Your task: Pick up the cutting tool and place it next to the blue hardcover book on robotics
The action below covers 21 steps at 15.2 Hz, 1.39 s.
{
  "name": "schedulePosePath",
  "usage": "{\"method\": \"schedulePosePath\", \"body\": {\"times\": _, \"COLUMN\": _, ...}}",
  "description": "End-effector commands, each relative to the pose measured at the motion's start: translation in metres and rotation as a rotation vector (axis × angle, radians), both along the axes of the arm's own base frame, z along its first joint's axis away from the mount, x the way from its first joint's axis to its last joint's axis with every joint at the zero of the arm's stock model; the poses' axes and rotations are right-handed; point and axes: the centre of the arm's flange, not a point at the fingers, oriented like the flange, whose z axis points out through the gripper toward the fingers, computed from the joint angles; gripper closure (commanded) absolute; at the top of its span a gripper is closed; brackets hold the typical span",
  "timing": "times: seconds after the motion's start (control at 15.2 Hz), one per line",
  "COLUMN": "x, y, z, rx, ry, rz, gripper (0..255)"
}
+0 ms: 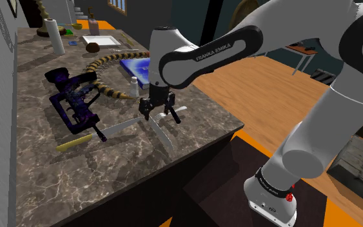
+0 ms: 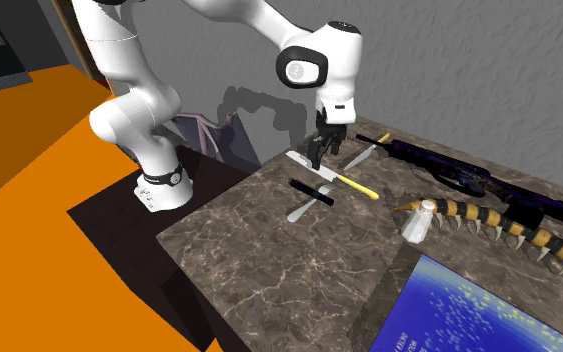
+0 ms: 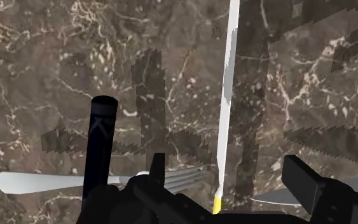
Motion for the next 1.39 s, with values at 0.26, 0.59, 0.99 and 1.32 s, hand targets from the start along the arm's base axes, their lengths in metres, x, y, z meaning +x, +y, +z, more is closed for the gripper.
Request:
{"method": "schedulePosePath", "body": {"times": 0.26, "x": 0.010, "y": 0.006, "z": -0.034, "rx": 0.006, "ry": 0.000, "rz": -0.011, "gripper": 0}}
{"method": "schedulePosePath", "body": {"times": 0.59, "x": 0.010, "y": 0.007, "z": -0.048, "rx": 0.006, "ry": 0.000, "rz": -0.011, "gripper": 0}}
{"method": "schedulePosePath", "body": {"times": 0.99, "x": 0.010, "y": 0.007, "z": -0.048, "rx": 0.006, "ry": 0.000, "rz": -0.011, "gripper": 0}}
{"method": "schedulePosePath", "body": {"times": 1.32, "x": 0.010, "y": 0.007, "z": -0.048, "rx": 0.006, "ry": 0.000, "rz": -0.011, "gripper": 255}}
